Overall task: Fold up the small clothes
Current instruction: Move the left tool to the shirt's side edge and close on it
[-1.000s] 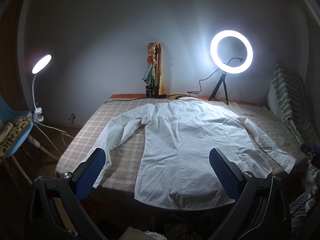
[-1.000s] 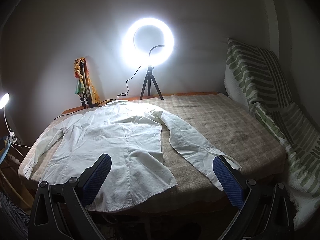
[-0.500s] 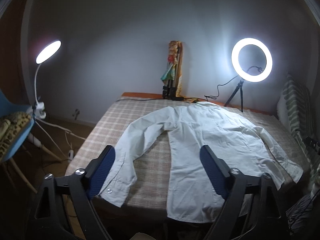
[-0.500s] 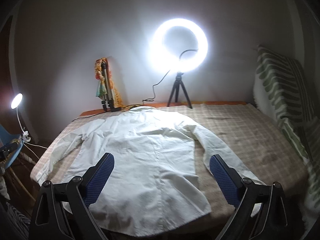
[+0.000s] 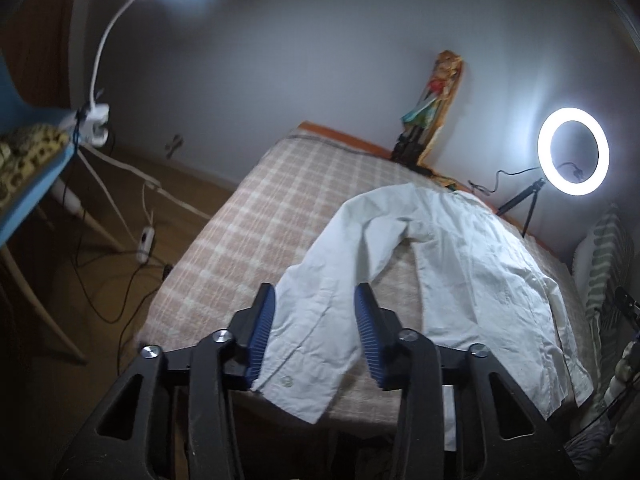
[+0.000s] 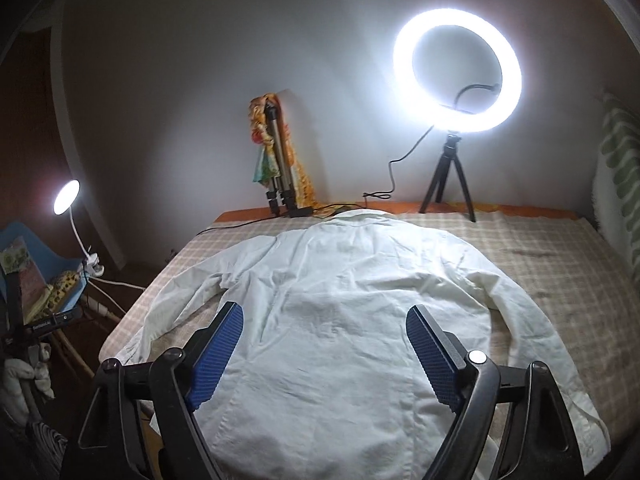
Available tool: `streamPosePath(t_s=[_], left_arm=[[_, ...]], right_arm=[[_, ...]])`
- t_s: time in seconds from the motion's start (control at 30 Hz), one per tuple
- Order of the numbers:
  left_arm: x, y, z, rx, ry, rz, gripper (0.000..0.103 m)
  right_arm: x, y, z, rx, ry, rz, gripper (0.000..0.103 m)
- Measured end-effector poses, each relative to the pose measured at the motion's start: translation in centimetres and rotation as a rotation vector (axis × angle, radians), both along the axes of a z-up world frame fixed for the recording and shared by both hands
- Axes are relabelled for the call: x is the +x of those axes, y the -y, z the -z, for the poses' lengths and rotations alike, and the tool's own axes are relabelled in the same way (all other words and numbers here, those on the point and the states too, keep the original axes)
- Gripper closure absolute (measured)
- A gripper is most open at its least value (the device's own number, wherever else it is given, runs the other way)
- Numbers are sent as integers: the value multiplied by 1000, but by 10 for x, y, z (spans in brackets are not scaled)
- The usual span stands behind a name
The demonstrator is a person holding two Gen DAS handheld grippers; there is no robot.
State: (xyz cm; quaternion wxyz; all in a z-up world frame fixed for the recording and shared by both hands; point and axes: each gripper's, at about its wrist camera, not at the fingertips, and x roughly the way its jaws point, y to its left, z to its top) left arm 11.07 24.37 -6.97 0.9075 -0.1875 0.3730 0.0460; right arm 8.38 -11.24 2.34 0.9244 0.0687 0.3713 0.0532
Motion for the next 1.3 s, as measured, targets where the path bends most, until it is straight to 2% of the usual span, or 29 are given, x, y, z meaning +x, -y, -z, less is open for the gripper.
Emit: streamPosePath(t_s=[0.07, 0.3, 0.53, 0.67, 0.8, 0.9, 0.93, 0.97, 1.03, 1.07, 1.2, 1.27, 1.3], left_arm=[[5, -10, 16, -37, -48, -6, 80], [15, -27, 65, -135, -196, 26, 80], [25, -38, 98, -228, -270, 34, 80], [29, -36, 105, -213, -288, 45, 80], [29, -38, 102, -209, -275, 15, 80], [30, -45, 100, -186, -276, -4, 74], [31, -47, 102, -189, -287, -2, 72], [32, -48, 105, -193, -307, -1, 59], [32, -49, 107, -206, -303, 9, 52], [33, -47, 107, -196, -308, 15, 51], [32, -33, 105, -104, -309, 42, 52], [32, -23, 105, -28, -309, 64, 54], [32, -18, 104, 19, -303, 77, 74]], right_arm=[[10, -10, 4, -12, -12, -30, 18], [45, -42, 25, -10, -71, -110, 18], [70, -78, 48, -1, -113, -186, 18], [79, -95, 59, -4, -130, -225, 18], [87, -104, 64, -5, -146, -248, 18], [92, -109, 67, -5, -146, -260, 18], [93, -111, 68, -7, -144, -263, 18], [94, -113, 69, -8, -144, -266, 18], [95, -116, 72, -7, -150, -274, 18], [95, -117, 73, -5, -153, -278, 19], [98, -122, 78, -8, -167, -288, 18], [101, -124, 79, -12, -173, -290, 18], [102, -126, 79, -16, -173, -290, 18]])
